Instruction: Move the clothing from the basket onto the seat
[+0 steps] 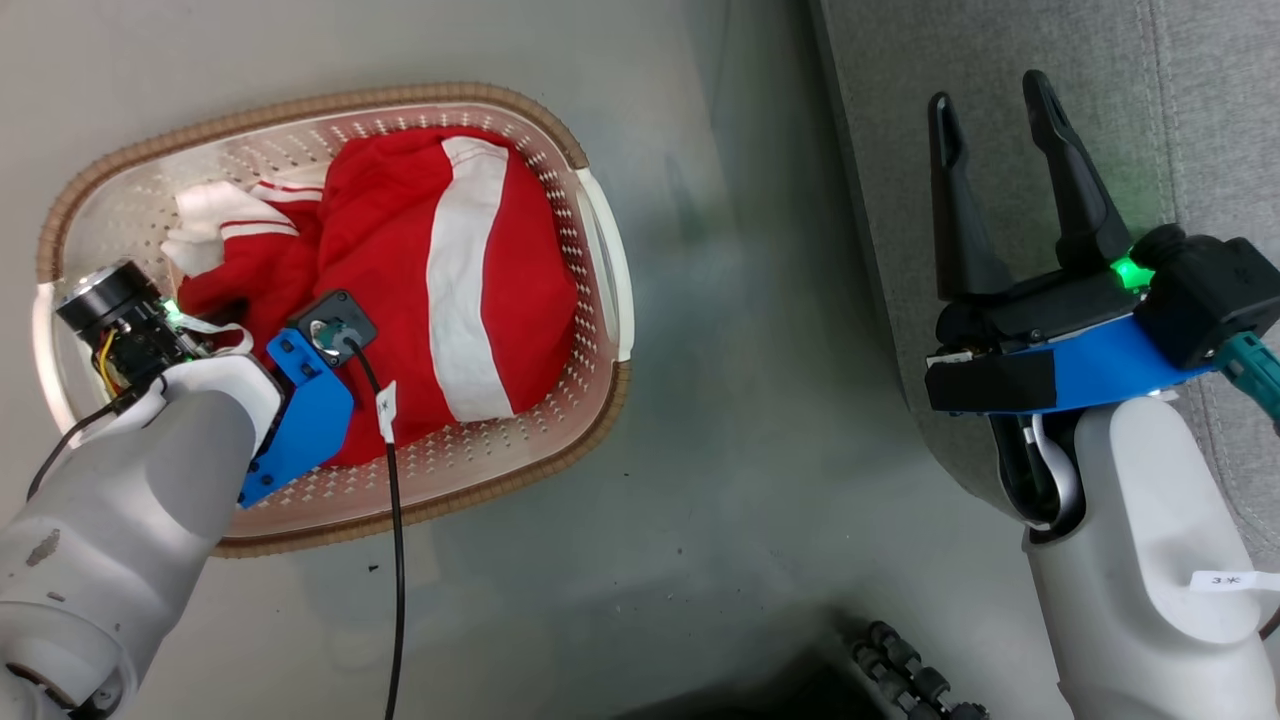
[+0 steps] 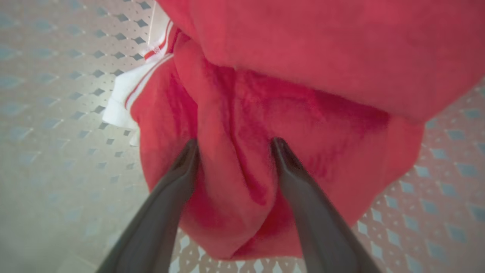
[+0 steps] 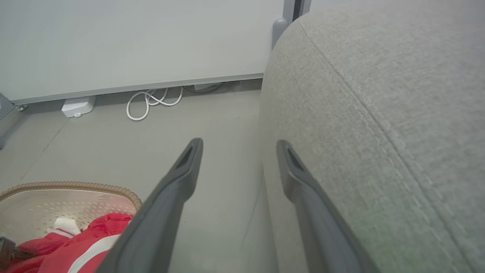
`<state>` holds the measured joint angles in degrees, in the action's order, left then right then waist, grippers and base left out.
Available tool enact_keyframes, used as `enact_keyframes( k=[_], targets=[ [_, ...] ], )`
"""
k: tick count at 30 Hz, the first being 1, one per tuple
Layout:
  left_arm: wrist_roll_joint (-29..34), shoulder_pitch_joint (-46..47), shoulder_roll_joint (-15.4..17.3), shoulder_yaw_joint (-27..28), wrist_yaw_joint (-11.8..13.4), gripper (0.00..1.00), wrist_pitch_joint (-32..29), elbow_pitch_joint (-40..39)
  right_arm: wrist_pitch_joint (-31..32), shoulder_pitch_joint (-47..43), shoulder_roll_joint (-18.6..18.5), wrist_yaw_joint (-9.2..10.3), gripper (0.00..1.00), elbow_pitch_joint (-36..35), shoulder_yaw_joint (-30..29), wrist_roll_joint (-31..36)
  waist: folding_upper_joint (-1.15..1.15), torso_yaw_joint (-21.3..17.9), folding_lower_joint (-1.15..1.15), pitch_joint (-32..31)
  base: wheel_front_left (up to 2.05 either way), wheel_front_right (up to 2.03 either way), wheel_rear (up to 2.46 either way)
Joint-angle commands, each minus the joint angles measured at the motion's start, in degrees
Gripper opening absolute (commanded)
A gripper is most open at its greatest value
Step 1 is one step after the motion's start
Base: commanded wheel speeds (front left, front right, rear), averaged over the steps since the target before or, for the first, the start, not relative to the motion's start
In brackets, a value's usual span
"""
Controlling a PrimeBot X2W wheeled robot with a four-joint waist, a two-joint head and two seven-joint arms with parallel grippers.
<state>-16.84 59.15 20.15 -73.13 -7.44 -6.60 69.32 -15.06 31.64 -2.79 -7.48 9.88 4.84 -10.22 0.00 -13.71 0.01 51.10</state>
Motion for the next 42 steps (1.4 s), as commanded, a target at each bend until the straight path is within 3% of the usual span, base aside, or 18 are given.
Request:
enact_keyframes(
  k=[1, 7, 8, 9, 10, 17, 25, 42],
  targets=[
    [-0.6, 1.4, 0.5, -0.2, 0.0, 1.00, -1.0, -0.4, -0.2, 1.0, -0.2, -0.03, 1.00, -0.2, 0.0, -0.6, 0.00, -0.2, -0.01, 0.9, 0.00, 0.00, 0.00],
    [-2.2, 1.5, 1.1, -0.4, 0.0, 1.00, -5.9, -1.6, -0.1, 1.2, -0.2, -0.03, 1.00, 0.0, -0.1, -0.9, 0.00, -0.4, -0.01, 2.7, 0.00, 0.00, 0.00],
    [-2.0, 1.4, 1.1, -0.4, 0.0, 0.77, -6.6, -1.9, -0.1, 1.2, -0.2, -0.03, 1.00, 0.0, 0.0, -1.0, 0.00, -0.5, -0.01, 2.8, 0.00, 0.00, 0.00],
    [-1.8, 1.3, 1.2, -0.4, 0.0, 0.26, -7.0, -2.3, 0.0, 1.3, -0.2, -0.03, 1.00, 0.1, 0.0, -1.0, 0.00, -0.5, -0.01, 2.9, 0.00, 0.00, 0.00],
    [-1.9, 1.3, 1.2, -0.4, 0.0, 0.00, -7.4, -2.6, 0.0, 1.4, -0.2, -0.03, 1.00, 0.2, 0.0, -1.1, 0.00, -0.5, -0.01, 3.0, 0.00, 0.00, 0.00],
    [-2.9, 1.0, 1.8, -0.4, 0.0, 0.00, -7.6, -4.6, -0.1, 1.9, -0.2, -0.03, 1.00, 0.4, 0.1, -0.9, 0.00, -0.3, -0.01, 2.2, 0.00, 0.00, 0.00],
    [-4.7, -0.4, 0.2, -0.4, 0.0, 0.00, -6.2, -6.3, -0.1, 1.4, -0.3, -0.02, 1.00, 0.7, -0.5, 0.0, 0.00, 0.8, -0.01, -0.5, 0.00, 0.00, 0.00],
    [-14.1, -7.1, -8.5, -0.4, 0.0, 0.00, 5.6, -6.6, -0.1, -3.6, -2.2, -0.02, 1.00, 2.6, -1.4, 1.7, 0.00, 7.2, -0.01, -14.4, 0.00, 0.00, 0.00]
  ],
)
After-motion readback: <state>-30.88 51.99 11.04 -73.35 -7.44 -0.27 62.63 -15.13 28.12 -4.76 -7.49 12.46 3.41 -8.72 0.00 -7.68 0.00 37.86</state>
